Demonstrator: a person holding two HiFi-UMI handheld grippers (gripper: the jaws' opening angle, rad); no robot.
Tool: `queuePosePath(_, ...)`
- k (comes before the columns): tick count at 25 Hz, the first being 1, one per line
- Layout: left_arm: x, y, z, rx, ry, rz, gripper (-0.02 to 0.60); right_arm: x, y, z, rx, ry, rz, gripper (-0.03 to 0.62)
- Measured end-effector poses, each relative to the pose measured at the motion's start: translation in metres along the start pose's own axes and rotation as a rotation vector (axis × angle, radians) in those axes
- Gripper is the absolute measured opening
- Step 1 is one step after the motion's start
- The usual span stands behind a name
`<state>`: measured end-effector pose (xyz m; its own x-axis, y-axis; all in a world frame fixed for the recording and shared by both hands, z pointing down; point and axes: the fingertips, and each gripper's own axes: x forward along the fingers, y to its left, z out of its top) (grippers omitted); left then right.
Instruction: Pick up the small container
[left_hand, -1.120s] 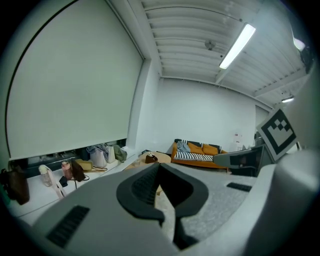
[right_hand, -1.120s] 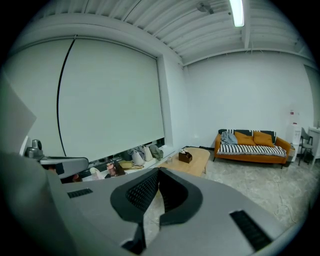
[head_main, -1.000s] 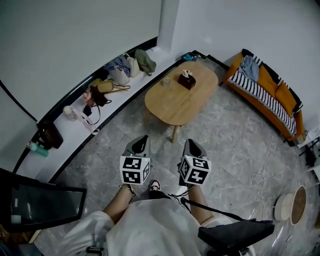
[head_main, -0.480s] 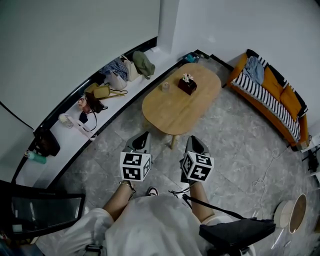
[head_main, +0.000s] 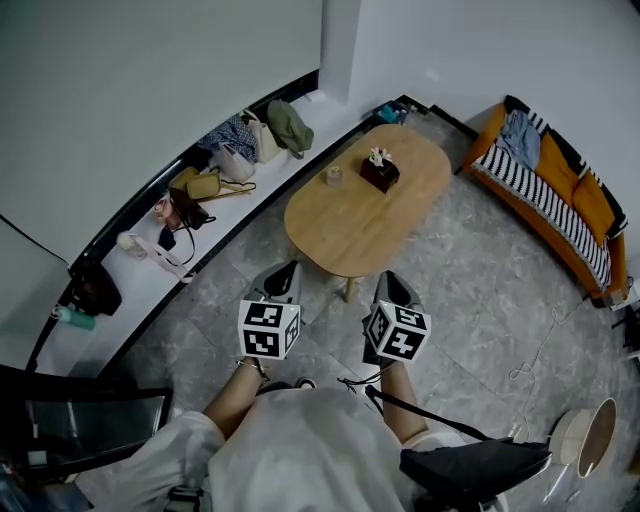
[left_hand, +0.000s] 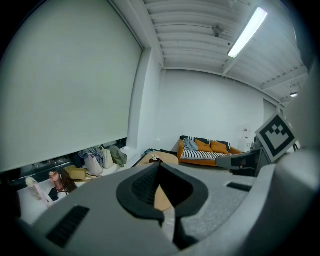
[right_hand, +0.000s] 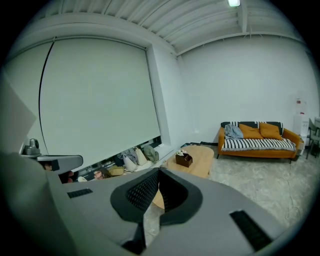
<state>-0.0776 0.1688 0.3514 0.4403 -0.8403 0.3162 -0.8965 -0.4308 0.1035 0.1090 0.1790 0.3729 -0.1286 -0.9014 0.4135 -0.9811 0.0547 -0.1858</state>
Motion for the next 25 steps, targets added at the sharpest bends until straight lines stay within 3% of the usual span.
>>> queuePosePath(13, 0.048, 0.016, 0.011, 0.024, 0.035, -0.012, 0.008, 0.043, -0.023, 0.010, 0.034, 0.022, -0.025, 0.023)
queuePosePath(25, 0.179, 0.069, 0.071, 0.044, 0.006, -0.079, 0.008, 0.156, -0.028, 0.073, 0.019, -0.001, -0.047, 0.023)
